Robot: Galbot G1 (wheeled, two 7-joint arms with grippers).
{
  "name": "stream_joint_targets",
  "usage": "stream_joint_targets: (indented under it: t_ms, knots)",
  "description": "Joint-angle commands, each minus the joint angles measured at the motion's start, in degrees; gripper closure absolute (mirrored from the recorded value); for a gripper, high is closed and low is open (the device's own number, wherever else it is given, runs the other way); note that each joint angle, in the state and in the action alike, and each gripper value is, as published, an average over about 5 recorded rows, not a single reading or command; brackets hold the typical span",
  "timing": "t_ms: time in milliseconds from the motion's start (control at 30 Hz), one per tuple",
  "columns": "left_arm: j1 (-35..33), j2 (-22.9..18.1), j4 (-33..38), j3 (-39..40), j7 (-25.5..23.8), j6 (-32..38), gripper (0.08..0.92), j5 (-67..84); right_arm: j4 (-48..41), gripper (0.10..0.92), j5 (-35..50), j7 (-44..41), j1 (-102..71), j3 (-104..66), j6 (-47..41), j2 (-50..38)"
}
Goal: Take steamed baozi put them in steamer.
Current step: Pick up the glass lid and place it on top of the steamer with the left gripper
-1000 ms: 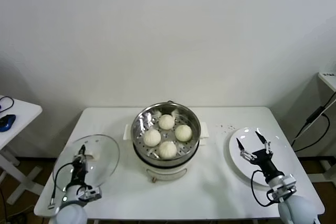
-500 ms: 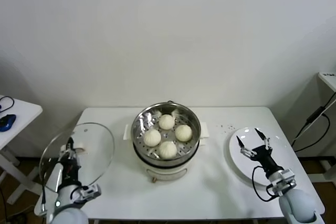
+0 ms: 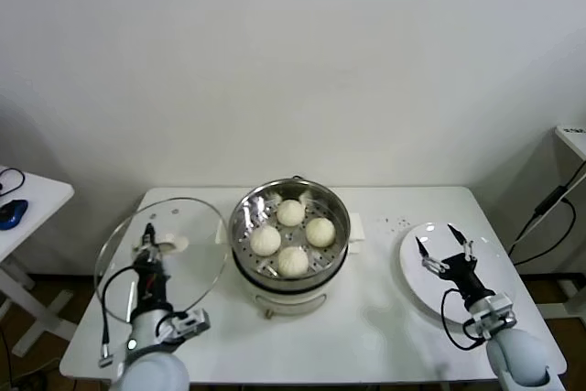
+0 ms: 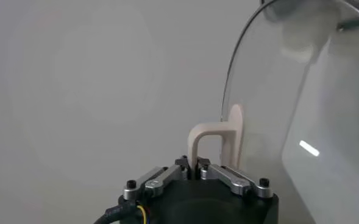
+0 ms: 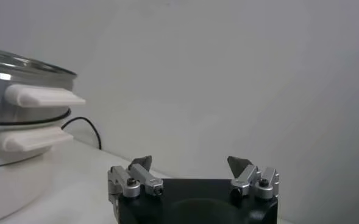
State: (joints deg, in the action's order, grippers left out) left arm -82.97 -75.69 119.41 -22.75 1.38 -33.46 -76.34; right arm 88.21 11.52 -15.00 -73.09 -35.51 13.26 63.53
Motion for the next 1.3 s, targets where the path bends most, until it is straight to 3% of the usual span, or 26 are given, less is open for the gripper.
stream_joint_targets:
  t_ms: [33, 500, 1000, 1300]
  knots:
    - [8.99, 1.34, 0.43, 14.22, -5.38, -5.48, 0.845, -2.38, -1.1, 0.203, -1.72, 0.15, 0.14, -1.88, 0.04, 2.26]
    - [22.0, -1.3, -6.42, 24.21, -9.84, -9.01, 0.845, -2.35, -1.01, 0.203, -3.87, 0.06, -0.56, -4.9, -0.04, 5.64]
    - [23.97, -7.25, -12.1, 26.44, -13.88, -7.17, 0.845, -9.61, -3.36, 0.203, -2.02, 0.05, 0.66, -4.28, -0.09, 4.02]
    - [26.31, -8.98, -15.04, 27.3, -14.5, -6.97, 0.845, -10.52, -6.52, 0.203, 6.09, 0.31, 3.7, 2.64, -1.48, -3.73]
